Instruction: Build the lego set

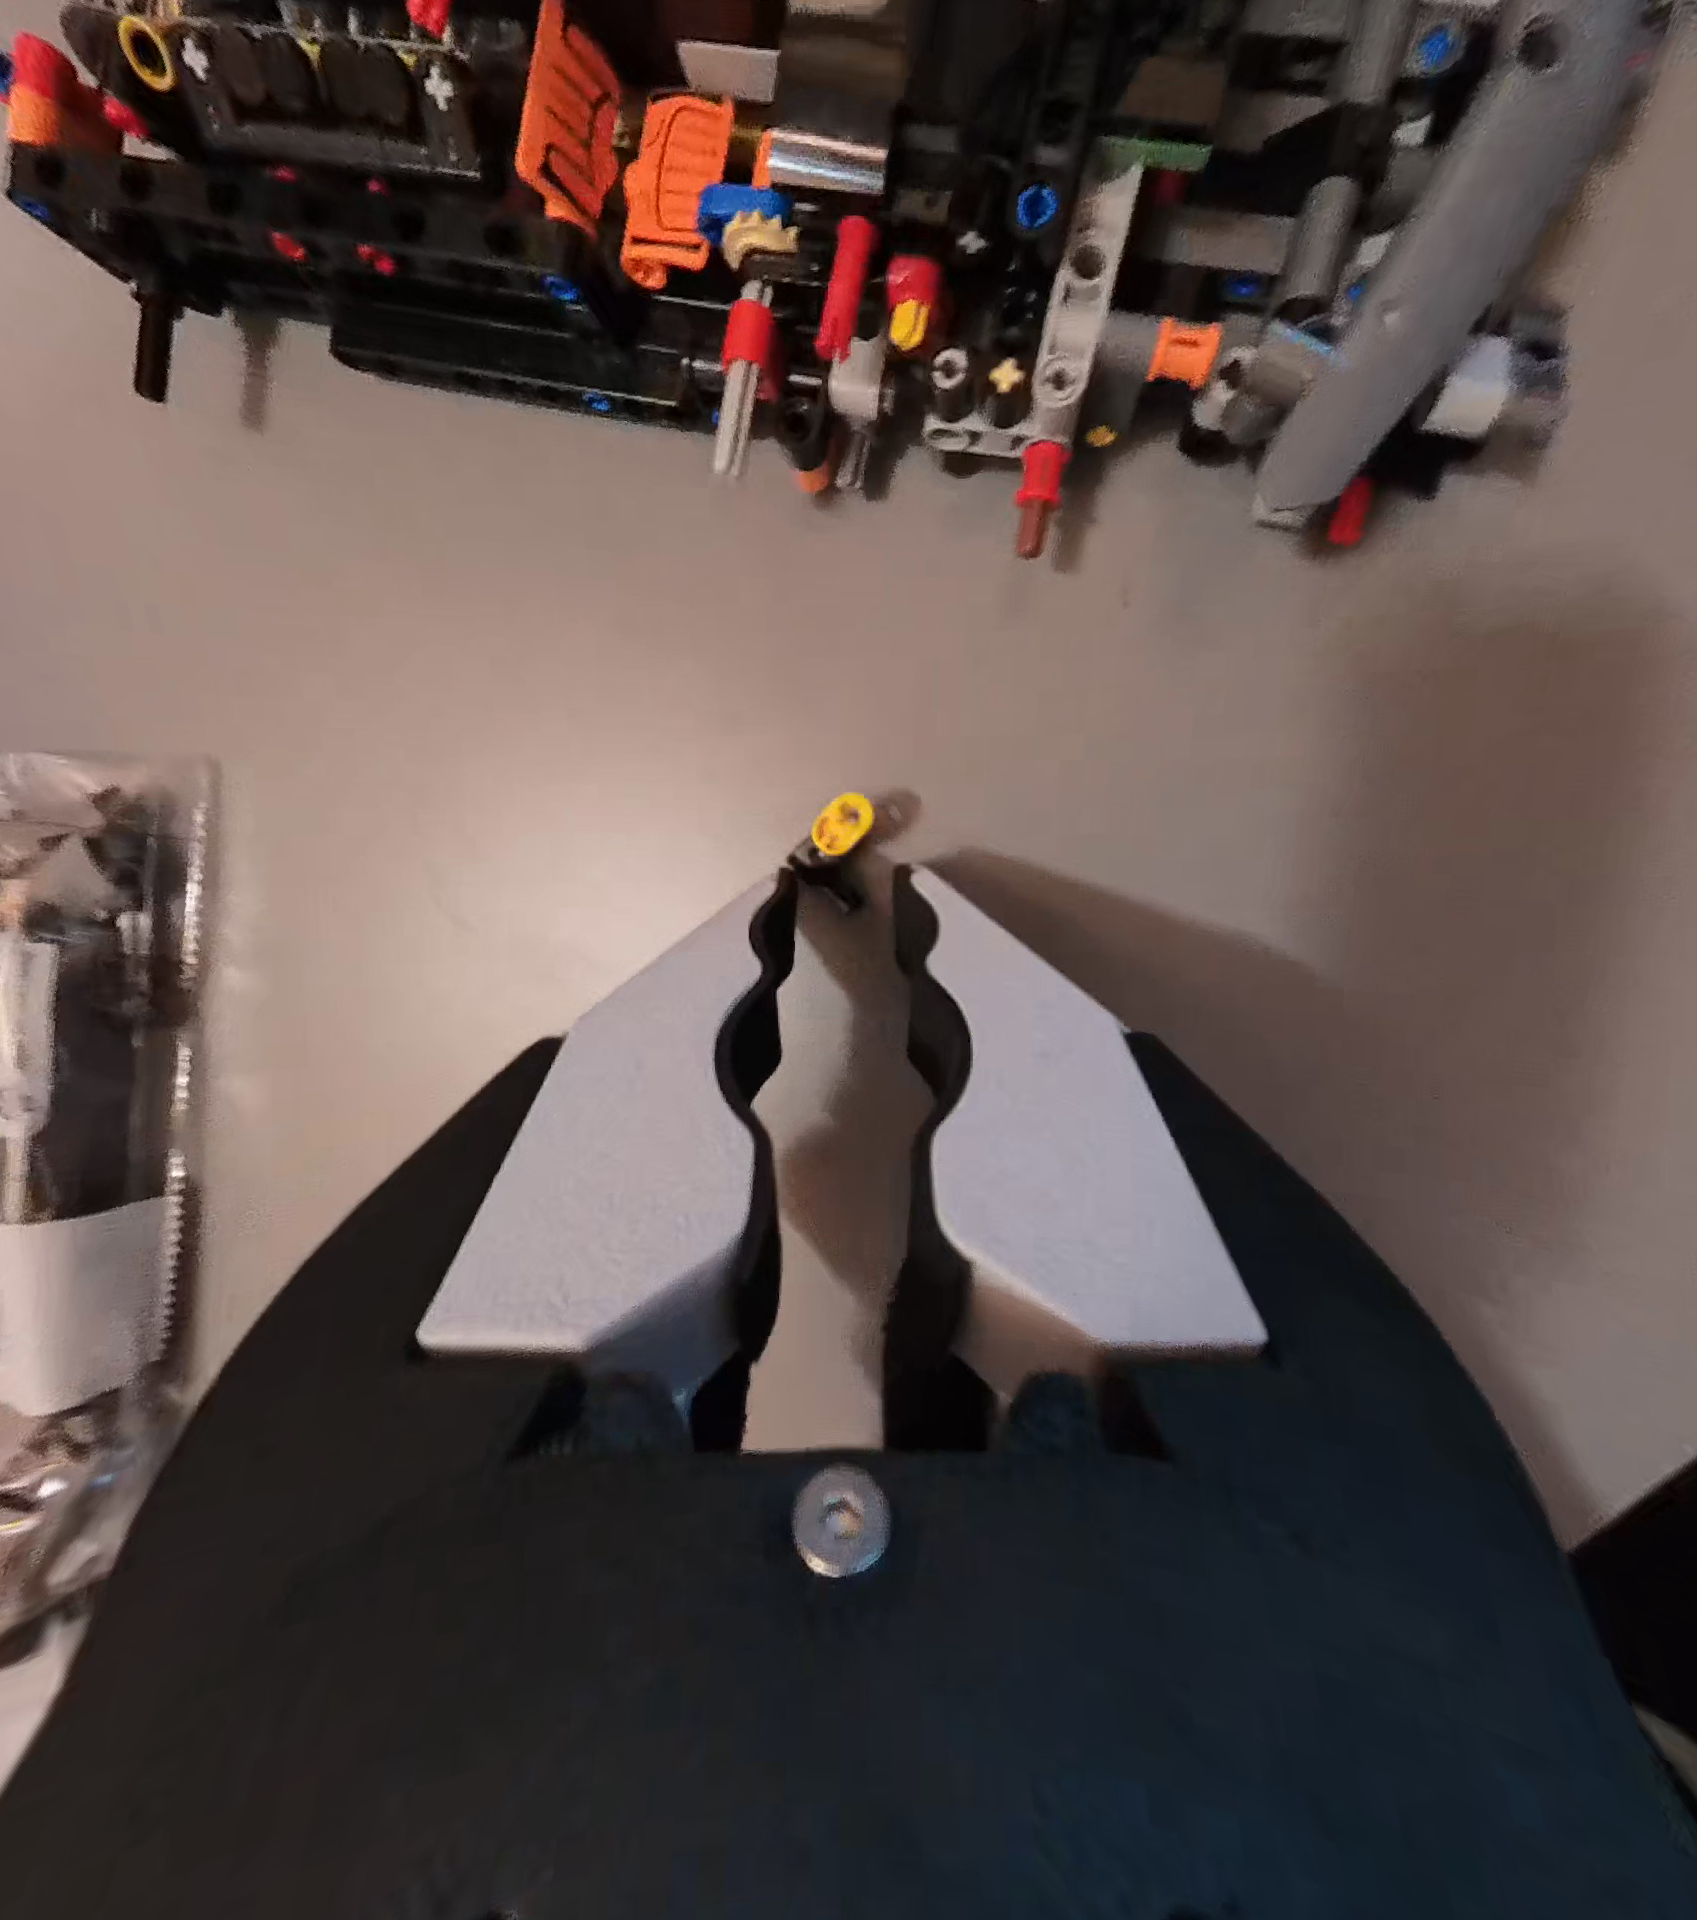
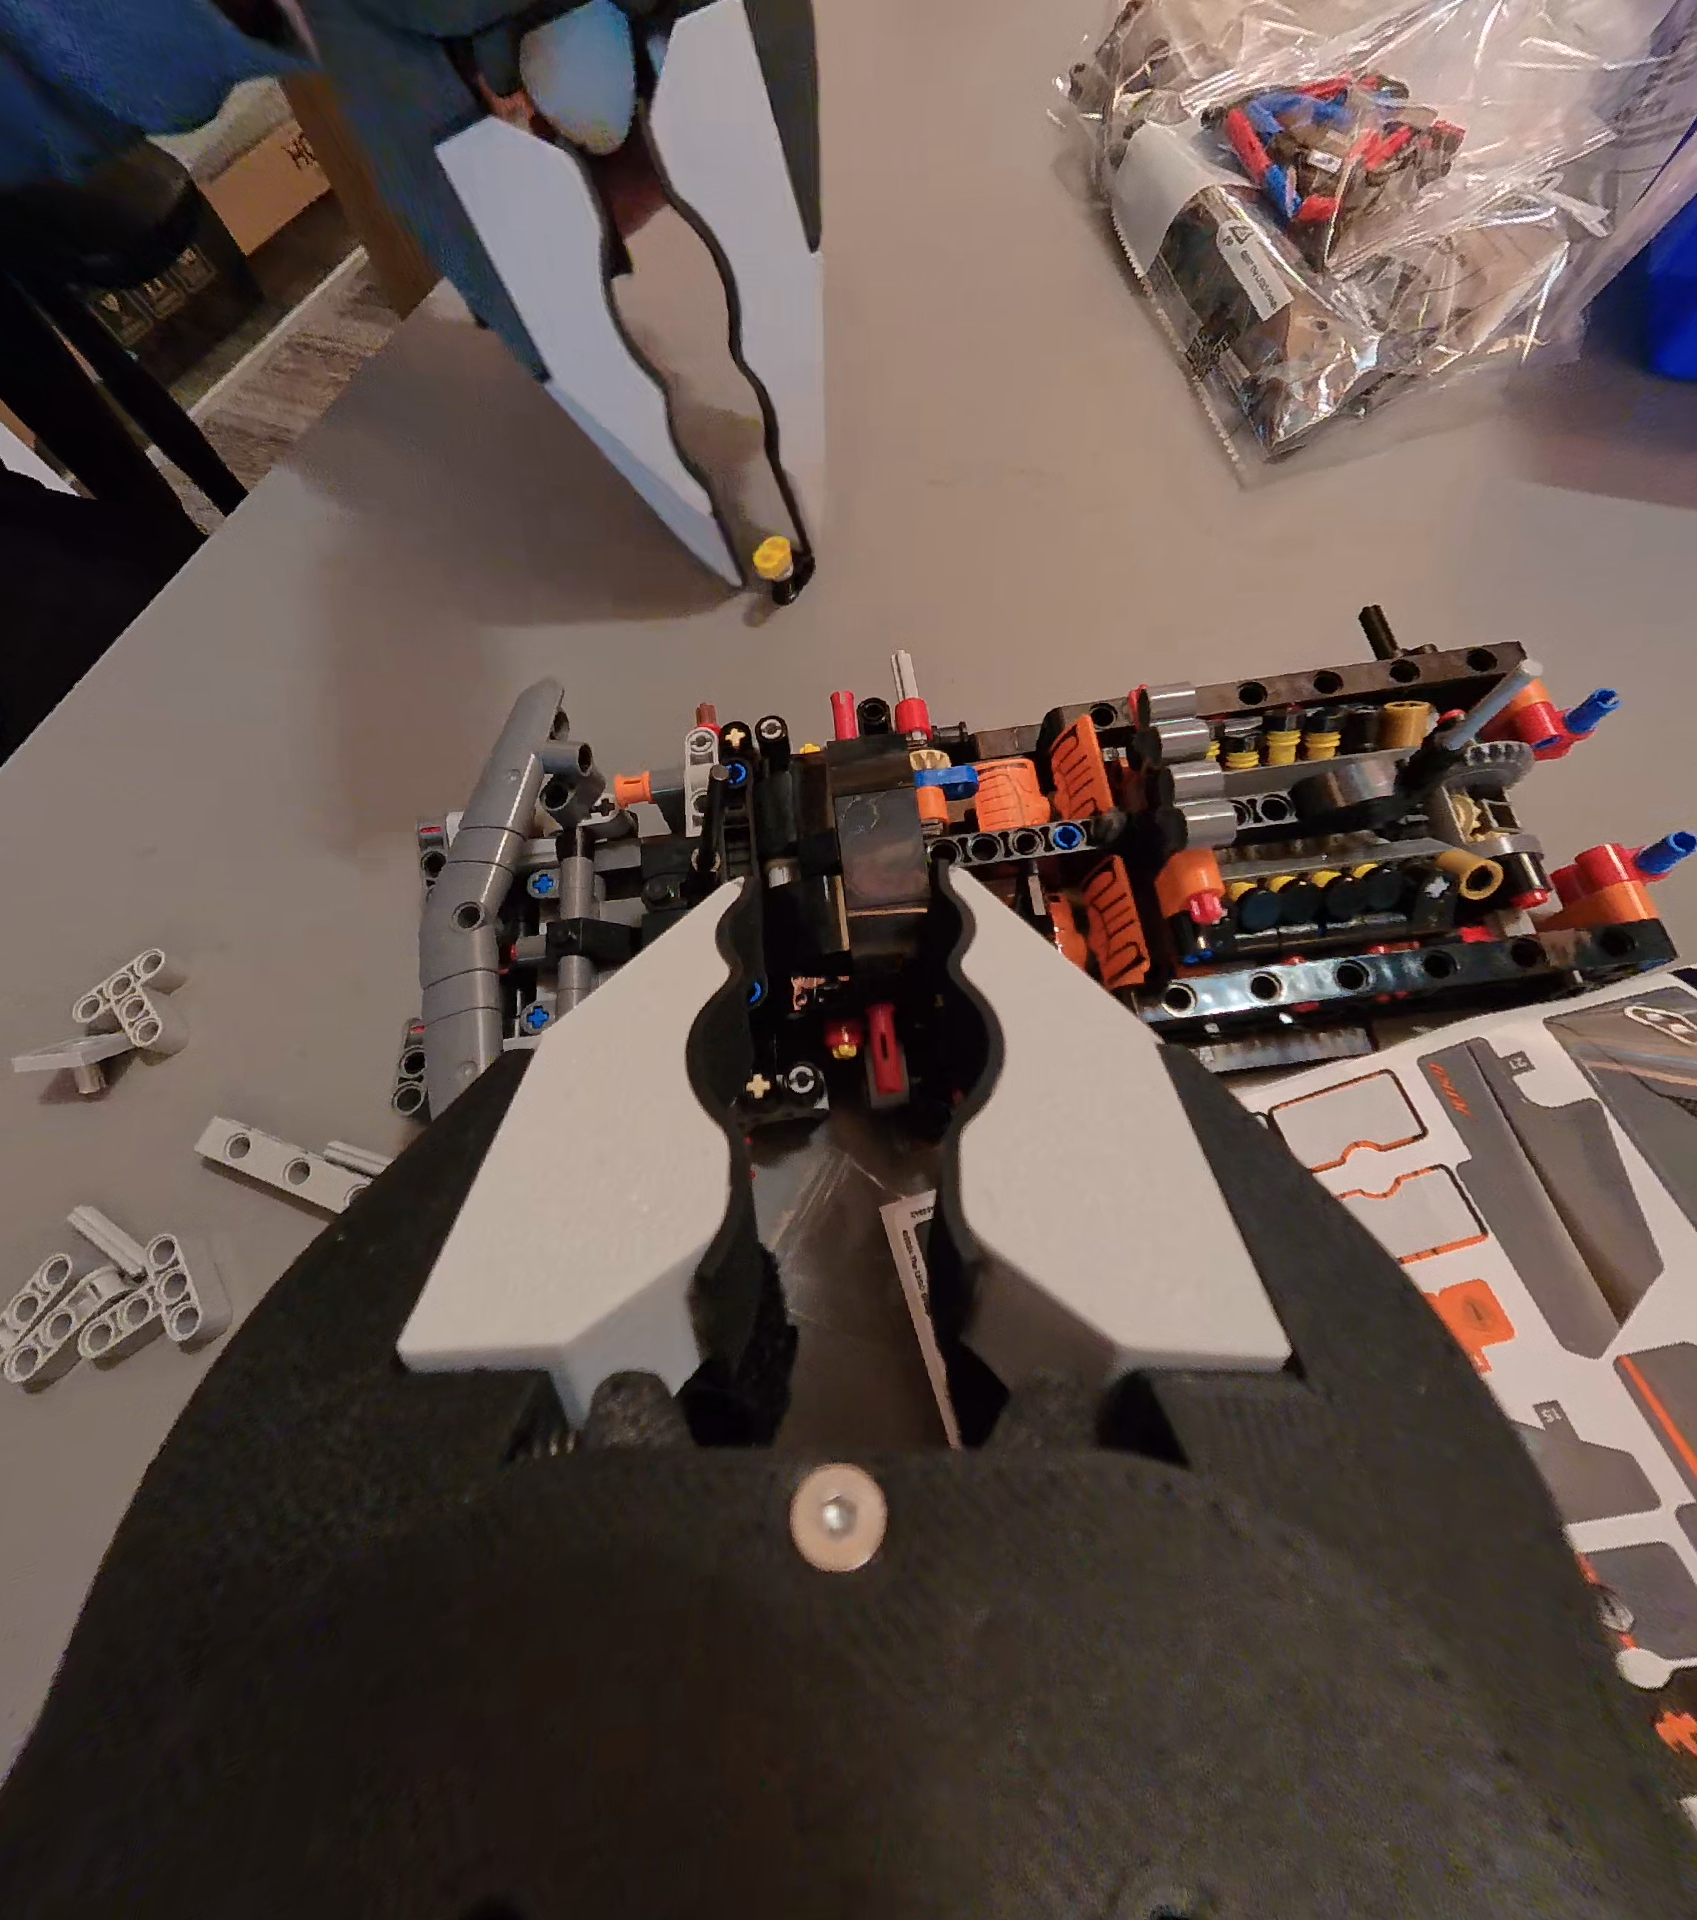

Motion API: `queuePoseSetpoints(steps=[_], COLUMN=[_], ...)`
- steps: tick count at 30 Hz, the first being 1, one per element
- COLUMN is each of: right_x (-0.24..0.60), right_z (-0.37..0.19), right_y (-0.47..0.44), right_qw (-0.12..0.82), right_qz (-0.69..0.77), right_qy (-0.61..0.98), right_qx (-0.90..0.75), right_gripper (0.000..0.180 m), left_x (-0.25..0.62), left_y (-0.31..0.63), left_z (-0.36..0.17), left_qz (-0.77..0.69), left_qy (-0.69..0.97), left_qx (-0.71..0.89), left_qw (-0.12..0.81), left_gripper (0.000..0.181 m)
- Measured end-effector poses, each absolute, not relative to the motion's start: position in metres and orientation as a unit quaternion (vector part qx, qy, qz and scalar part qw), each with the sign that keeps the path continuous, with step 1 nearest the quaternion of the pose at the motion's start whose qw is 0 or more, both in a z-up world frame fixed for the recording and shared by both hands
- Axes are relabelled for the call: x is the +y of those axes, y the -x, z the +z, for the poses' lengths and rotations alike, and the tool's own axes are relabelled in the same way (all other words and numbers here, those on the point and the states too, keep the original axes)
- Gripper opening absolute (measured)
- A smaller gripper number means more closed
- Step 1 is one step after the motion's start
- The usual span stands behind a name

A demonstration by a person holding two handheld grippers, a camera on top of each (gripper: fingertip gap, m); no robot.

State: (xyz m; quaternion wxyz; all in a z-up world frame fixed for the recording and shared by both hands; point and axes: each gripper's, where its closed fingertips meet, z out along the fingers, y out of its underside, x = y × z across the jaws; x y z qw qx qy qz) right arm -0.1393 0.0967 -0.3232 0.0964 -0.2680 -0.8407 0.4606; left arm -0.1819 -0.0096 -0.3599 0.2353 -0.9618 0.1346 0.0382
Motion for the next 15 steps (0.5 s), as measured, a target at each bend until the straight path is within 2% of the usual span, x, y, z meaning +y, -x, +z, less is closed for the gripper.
queuePoseSetpoints(steps=[15], right_x=[0.096], right_z=[-0.323], right_y=[0.139], right_qw=[0.094], right_qz=[0.463], right_qy=[0.269], right_qx=[-0.839], right_gripper=[0.030], left_x=[-0.011], left_y=[0.162], left_z=[-0.360], left_qz=[0.013], left_qy=[0.959], left_qx=[0.096], left_qw=[0.267], left_gripper=[0.021])
